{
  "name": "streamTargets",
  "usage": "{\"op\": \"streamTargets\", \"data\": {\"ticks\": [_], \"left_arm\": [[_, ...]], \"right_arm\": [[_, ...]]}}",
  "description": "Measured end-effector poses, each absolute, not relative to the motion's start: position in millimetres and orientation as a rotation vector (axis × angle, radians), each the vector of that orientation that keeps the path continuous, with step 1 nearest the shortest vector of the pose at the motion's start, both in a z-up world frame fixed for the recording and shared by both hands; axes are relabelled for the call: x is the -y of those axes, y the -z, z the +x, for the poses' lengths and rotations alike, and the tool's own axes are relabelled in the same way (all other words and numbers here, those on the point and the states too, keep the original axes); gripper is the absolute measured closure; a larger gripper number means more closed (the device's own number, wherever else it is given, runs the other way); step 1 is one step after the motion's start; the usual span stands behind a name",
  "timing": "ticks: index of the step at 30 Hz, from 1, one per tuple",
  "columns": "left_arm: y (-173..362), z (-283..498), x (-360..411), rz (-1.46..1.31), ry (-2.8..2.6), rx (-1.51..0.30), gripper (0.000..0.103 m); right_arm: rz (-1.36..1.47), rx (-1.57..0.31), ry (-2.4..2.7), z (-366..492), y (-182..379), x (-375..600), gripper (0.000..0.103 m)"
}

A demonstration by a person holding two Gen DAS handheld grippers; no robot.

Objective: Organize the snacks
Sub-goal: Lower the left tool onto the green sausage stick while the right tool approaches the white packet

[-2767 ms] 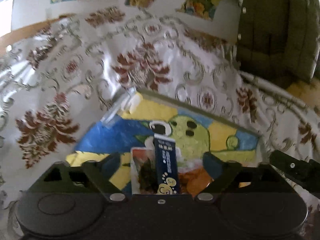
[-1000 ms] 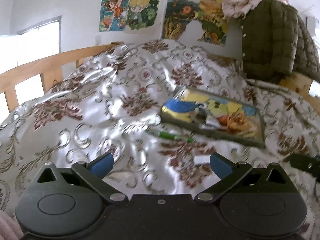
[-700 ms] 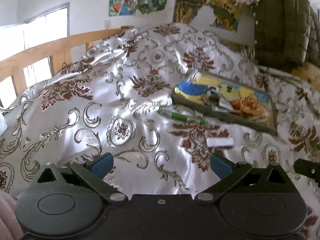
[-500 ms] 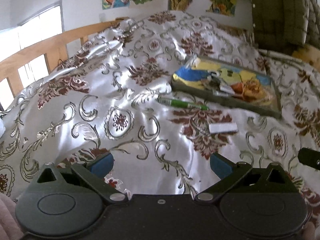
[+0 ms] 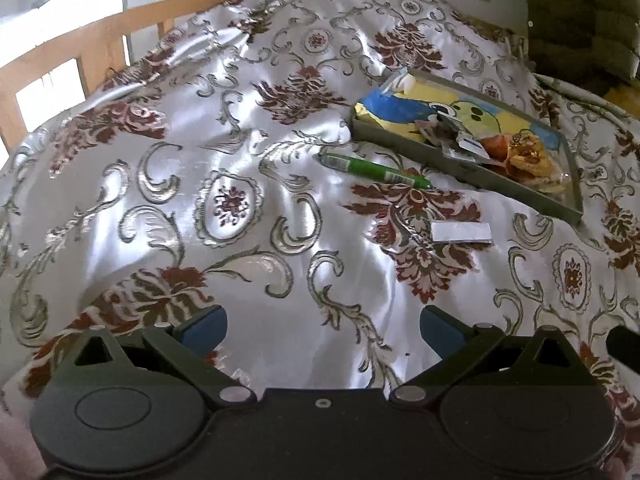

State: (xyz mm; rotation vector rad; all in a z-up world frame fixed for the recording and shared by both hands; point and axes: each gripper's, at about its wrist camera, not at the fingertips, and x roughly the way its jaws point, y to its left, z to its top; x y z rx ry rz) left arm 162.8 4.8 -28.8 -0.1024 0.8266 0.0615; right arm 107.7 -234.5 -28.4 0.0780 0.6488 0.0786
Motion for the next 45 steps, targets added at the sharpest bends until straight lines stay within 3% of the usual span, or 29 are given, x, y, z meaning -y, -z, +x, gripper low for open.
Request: {"op": "streamTargets", "data": {"ticks": [13,31,45], "left_arm": [[37,195,10,0.027,0.043,-0.888,0.001],[14,281,2,0.177,0.170,-0.593,0.001],[31,345,-31,0.112,0.316,-0.538,0.001]], "right_arm": [[0.046,-0.690,-0.108,126,38,225,0.000],[0.042,-0.644,-0.131,167,42,212,0.000],[0.142,-0.659,-0.194,226,54,198,0.000]]}}
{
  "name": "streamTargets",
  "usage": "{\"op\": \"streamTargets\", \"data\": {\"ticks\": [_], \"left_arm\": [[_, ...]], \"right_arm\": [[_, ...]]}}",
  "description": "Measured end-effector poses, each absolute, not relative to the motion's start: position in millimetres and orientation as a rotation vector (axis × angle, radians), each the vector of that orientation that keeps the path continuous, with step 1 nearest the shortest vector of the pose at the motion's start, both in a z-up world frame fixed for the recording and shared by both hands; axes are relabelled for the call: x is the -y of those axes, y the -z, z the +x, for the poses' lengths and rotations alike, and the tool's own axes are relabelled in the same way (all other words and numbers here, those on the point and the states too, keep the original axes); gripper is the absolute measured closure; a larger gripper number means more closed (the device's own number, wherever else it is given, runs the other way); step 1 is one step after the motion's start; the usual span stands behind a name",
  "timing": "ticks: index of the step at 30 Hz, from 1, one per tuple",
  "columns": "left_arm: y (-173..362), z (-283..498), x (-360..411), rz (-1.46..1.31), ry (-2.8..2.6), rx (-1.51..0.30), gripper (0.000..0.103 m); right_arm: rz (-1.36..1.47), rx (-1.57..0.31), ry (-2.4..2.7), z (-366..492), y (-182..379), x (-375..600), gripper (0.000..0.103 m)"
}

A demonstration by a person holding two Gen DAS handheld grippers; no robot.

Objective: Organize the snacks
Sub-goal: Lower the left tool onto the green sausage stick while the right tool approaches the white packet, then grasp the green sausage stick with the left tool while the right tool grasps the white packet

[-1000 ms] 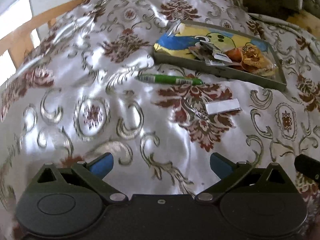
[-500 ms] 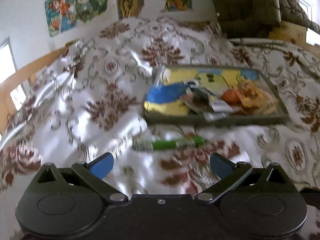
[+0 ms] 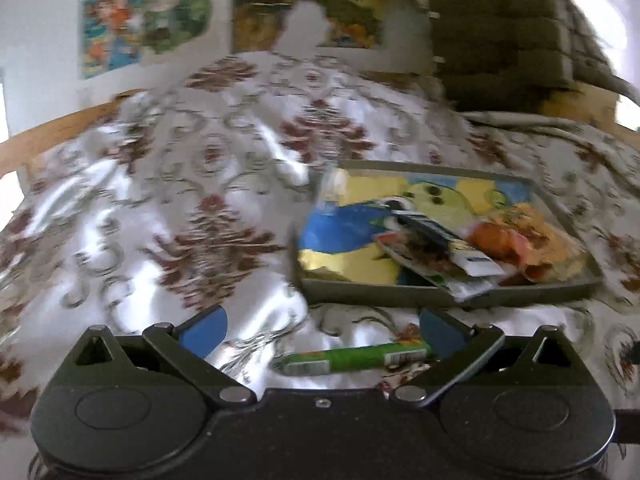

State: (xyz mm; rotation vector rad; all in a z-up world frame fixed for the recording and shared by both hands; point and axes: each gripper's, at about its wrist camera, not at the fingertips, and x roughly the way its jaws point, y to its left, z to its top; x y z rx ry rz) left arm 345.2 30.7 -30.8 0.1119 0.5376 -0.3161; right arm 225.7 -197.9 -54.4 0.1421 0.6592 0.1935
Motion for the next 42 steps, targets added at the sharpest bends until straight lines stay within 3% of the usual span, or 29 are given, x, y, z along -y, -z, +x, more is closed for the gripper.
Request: {"op": "streamTargets", "data": {"ticks": [13,27,35,42], "left_arm": [[56,387,-26,0.201,0.540,-0.609,0.005],[86,407,5,0.397,0.548,-0.728,0.007],[78,408,-1,0.409,0.609,-0.813,0.045],[93,401,21,0.650,0.596,-0.694,0.036]], "right_arm": [[0.298,-0.767,-0.372,257,85,183,0.001],[0.387,-0.782,-0.308,283,106,185,0.011],[0.416,-0.762,-0.277,289,108,192,0.028],[0.410,-0.754,-0.265,290,109,192,0.034]]}}
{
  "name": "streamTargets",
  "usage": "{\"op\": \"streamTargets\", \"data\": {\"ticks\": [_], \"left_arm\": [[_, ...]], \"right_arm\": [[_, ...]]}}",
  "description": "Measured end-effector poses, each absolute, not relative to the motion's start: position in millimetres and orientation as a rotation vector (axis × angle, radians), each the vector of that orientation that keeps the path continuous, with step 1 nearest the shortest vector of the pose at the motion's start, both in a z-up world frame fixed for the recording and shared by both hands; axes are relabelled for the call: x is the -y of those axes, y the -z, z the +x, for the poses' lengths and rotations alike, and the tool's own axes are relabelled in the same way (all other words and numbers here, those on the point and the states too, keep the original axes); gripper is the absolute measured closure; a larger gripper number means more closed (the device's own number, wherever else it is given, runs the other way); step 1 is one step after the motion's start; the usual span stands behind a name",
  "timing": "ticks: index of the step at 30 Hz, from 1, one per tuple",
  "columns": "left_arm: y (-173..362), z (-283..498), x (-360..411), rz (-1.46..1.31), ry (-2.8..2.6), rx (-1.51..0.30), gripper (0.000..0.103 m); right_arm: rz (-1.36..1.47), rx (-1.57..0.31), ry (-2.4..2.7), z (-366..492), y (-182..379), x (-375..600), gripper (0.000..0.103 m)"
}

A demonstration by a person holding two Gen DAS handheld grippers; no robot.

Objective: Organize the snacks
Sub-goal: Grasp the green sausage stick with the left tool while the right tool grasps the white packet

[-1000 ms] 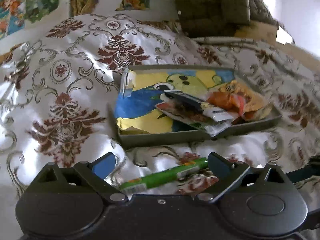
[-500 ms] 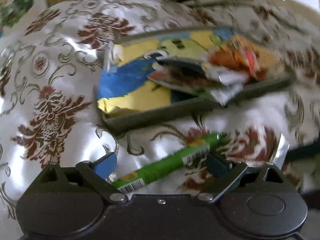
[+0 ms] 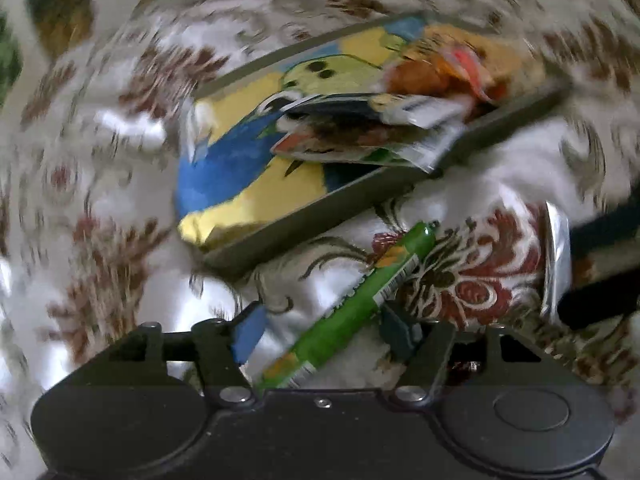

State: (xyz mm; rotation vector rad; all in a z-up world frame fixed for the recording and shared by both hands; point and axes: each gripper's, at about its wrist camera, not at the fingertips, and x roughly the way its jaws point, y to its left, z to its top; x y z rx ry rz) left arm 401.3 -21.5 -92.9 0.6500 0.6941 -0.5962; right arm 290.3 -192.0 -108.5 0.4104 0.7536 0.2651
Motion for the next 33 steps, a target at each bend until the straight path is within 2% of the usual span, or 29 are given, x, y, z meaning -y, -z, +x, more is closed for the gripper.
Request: {"op": "streamTargets", "data": {"ticks": [1,2,3,12,19,25,33], "left_arm": [[93,401,25,0.667,0.602,-0.694,0.040],[92,403,25,0.653,0.620,-0.713,0.054],[90,405,25,0.618,0.646,-0.742,0.060],[85,407,27,0.494,0.566,-0.857,0.065],[78,400,14,0.291,0.488,-0.947,0.068],[73,396,0,0.107,0.485,-1.007,0.078],[85,405,-9,-0.020,0.467,-1.059,0.077]], "right_arm": [[0.412,-0.754,-0.265,292,109,192,0.034],[0.412,-0.753,-0.266,293,110,191,0.035],[0.409,-0.751,-0.266,295,110,189,0.037],[0.358,-0.735,-0.279,305,107,176,0.061],[0.357,-0.762,-0.288,307,110,174,0.061],[0.373,-0.763,-0.289,307,108,178,0.068],[0.331,-0.776,-0.279,307,107,174,0.072]]}}
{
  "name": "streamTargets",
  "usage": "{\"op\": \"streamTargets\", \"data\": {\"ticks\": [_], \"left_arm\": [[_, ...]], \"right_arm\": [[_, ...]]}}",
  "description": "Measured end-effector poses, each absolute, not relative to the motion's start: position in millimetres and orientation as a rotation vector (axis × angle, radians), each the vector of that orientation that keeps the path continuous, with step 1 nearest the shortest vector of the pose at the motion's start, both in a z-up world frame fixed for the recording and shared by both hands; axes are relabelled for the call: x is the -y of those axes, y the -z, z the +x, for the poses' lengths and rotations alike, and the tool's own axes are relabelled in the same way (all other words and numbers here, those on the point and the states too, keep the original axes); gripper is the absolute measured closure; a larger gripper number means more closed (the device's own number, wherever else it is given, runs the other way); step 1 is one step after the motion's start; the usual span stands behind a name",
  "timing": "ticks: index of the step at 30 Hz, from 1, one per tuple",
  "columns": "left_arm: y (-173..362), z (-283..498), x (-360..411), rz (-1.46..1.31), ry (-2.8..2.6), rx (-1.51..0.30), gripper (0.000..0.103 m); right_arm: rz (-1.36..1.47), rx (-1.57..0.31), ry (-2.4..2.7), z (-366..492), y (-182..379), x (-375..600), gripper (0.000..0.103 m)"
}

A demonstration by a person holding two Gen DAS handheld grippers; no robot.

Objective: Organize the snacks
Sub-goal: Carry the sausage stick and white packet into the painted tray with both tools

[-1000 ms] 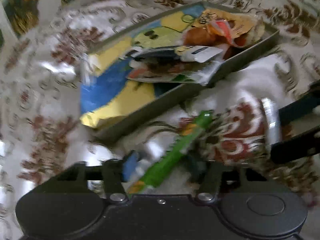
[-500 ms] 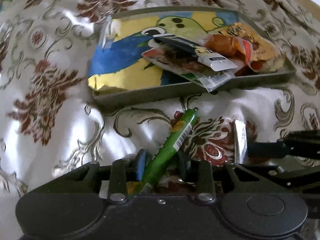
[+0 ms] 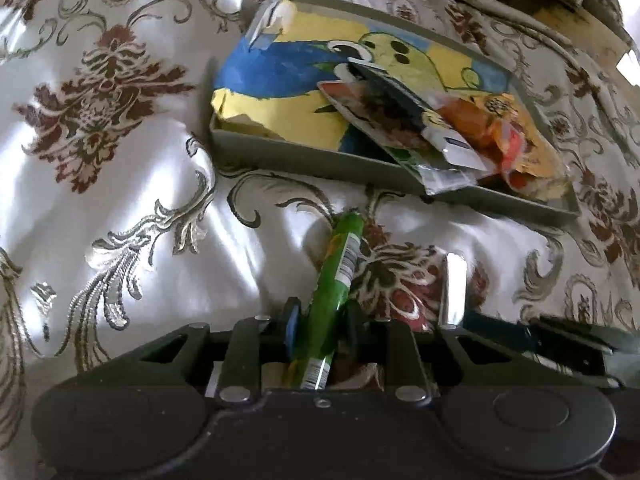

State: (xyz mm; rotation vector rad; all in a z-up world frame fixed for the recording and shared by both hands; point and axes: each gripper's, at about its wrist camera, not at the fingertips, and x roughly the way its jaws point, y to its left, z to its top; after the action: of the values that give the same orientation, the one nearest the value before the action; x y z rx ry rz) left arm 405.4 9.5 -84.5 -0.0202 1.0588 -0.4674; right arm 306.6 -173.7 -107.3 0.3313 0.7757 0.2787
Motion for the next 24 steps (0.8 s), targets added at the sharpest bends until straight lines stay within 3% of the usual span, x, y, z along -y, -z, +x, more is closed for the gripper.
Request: {"op": "streamTargets", "data": {"ticks": [8,24], "left_arm": [[73,391,-12,-0.060,0.426,-1.030,0.084],[46,340,-30,-0.399,0.362,-0.918,0.084]], "right_arm": [[0.325,-0.776,-0.276,306,106,174,0.075],[0.363,-0.687,-0.282,292,76,185,0.076]]}}
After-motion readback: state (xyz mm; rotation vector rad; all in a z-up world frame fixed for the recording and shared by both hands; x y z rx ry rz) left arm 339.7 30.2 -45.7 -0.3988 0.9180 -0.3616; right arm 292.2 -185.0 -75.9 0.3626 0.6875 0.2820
